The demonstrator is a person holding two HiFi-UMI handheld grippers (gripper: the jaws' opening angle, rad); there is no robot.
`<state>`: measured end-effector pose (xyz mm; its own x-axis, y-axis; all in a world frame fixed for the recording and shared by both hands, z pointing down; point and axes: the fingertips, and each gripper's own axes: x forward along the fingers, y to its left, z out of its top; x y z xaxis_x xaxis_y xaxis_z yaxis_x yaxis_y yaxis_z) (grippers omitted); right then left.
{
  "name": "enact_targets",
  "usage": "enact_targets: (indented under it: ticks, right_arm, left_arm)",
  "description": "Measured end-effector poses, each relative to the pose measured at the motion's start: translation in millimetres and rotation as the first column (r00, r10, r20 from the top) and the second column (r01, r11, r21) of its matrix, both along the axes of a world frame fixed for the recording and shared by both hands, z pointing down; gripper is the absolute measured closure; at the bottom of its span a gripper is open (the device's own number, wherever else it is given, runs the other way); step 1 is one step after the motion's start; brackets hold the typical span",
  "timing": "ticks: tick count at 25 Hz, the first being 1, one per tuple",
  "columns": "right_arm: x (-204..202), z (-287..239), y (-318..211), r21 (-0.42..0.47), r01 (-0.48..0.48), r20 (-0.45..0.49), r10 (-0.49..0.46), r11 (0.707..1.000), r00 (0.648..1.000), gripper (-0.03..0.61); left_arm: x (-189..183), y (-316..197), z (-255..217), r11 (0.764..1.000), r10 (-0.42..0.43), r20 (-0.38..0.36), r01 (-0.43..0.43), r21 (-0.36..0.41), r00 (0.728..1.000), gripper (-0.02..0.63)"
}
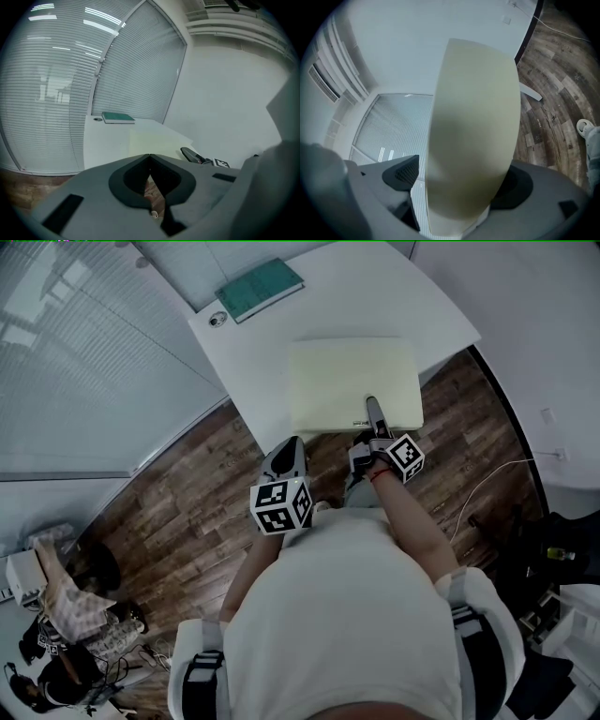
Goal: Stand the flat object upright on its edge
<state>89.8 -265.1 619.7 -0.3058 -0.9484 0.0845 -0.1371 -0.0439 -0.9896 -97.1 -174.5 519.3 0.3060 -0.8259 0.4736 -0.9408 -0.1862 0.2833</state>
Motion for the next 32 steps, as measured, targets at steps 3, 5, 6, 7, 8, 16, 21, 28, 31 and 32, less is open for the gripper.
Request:
enact_targets:
  ticks: [3,5,6,7,8,16,21,28,31,32]
  right_arm:
    - [1,1,-4,-0.003,-0.011,0.016,0.011,1.000,1.000,0.133]
    - [4,1,-7,-0.002,-0.023,0.026,0.023,1.000,0.999,0.133]
    - [5,1,-9,-0.003,-0.028,0.032,0.028,1.000,0.999,0.133]
    - [6,2,-11,-0.004,-0.031,0.038,0.031,1.000,0.999,0.133]
    - [6,2,-13,-0.003,-0.032,0.041,0.032,0.999,0.999,0.133]
    - [10,2,-22,0.009,-0.036,0.046,0.036,0.999,0.998,0.135]
    - [10,3,-26,0.009,-0.035,0.052,0.035,0.999,0.998,0.137]
    - [12,7,-23,-0.012,-0.039,0.031,0.039,0.999,0.999,0.167]
    - [12,7,-21,-0.019,-0.049,0.027,0.049,0.999,0.998,0.235]
    - [12,6,-21,-0.019,-0.051,0.026,0.051,0.999,0.998,0.241]
  left_arm:
    - [-1,0,0,1.000,-0.006,0.002,0.006,-0.002,1.000,0.594]
    - [-1,0,1,1.000,-0.008,0.004,0.008,-0.004,1.000,0.594]
    - [-1,-1,1,1.000,-0.008,0.006,0.008,-0.005,1.000,0.594]
    - [-1,-1,1,1.000,-0.008,0.007,0.008,-0.006,1.000,0.594]
    - [-2,-1,2,1.000,-0.009,0.008,0.009,-0.007,1.000,0.594]
    - [-7,-3,2,1.000,-0.024,0.010,0.024,-0.010,1.000,0.594]
    - [-11,-5,3,0.999,-0.029,0.008,0.029,-0.012,1.000,0.594]
    - [-15,0,4,0.999,-0.040,0.005,0.040,-0.013,0.999,0.594]
    - [-17,2,3,0.999,-0.042,0.003,0.042,-0.012,0.999,0.594]
    - [-18,3,2,0.999,-0.042,0.003,0.042,-0.012,0.999,0.594]
